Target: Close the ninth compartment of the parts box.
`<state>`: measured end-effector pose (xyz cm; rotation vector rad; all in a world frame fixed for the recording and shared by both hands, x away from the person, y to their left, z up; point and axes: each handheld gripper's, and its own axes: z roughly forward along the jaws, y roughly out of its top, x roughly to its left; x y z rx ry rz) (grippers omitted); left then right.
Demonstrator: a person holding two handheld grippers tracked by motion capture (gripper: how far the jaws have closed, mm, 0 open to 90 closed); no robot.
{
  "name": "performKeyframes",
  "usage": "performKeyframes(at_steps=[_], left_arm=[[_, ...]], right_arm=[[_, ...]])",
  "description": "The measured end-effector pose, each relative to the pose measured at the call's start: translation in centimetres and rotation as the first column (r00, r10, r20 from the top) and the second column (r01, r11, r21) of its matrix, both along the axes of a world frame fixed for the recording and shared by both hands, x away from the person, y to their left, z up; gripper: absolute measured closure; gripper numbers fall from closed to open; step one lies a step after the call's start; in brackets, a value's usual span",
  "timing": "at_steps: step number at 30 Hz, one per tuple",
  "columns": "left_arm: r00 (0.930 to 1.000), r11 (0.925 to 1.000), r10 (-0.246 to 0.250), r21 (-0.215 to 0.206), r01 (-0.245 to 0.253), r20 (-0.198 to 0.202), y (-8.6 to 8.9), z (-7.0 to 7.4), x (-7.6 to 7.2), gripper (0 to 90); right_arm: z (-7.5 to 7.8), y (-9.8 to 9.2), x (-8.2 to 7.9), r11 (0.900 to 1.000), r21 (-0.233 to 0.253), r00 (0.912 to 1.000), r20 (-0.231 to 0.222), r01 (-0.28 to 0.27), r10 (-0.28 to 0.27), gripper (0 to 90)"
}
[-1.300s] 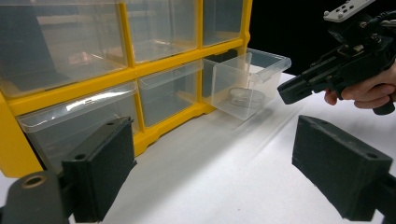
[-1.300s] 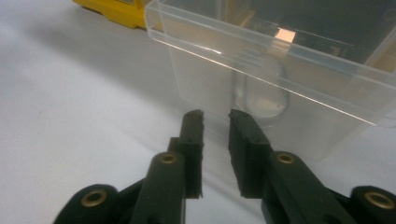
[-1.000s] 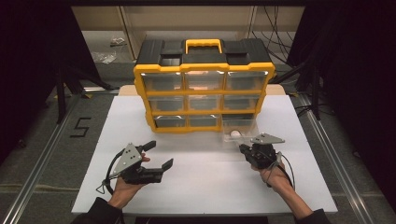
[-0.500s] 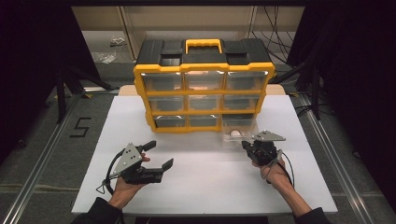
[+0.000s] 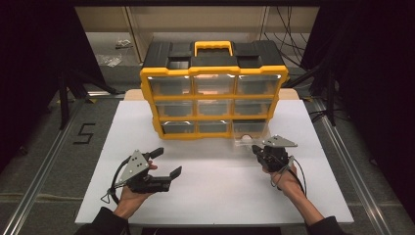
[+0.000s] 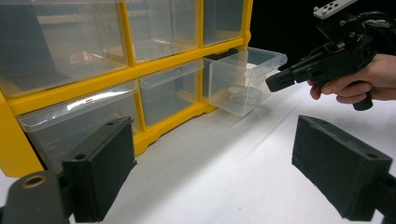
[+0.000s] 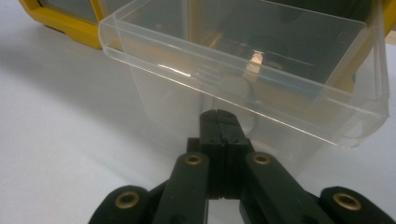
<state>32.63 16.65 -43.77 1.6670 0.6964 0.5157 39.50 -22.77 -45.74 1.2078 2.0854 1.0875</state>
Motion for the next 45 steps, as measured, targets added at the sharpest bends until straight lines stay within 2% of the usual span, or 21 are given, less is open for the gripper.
performKeyframes(at_steps=[13,45], left_arm=[[1.0000,1.0000,0.001,0.000,-0.001,-0.002,0.0,0.0,0.0,12.6],[1.0000,1.0000,0.002,0.001,-0.002,0.000,0.0,0.0,0.0,12.6]], right_arm=[[-0.2,0.1,0.8,1.000,0.010,0.9998,0.021,0.003,-0.003,90.0],[-0.6,0.7,2.4,1.000,-0.006,0.9982,0.053,0.027,-0.026,90.0]])
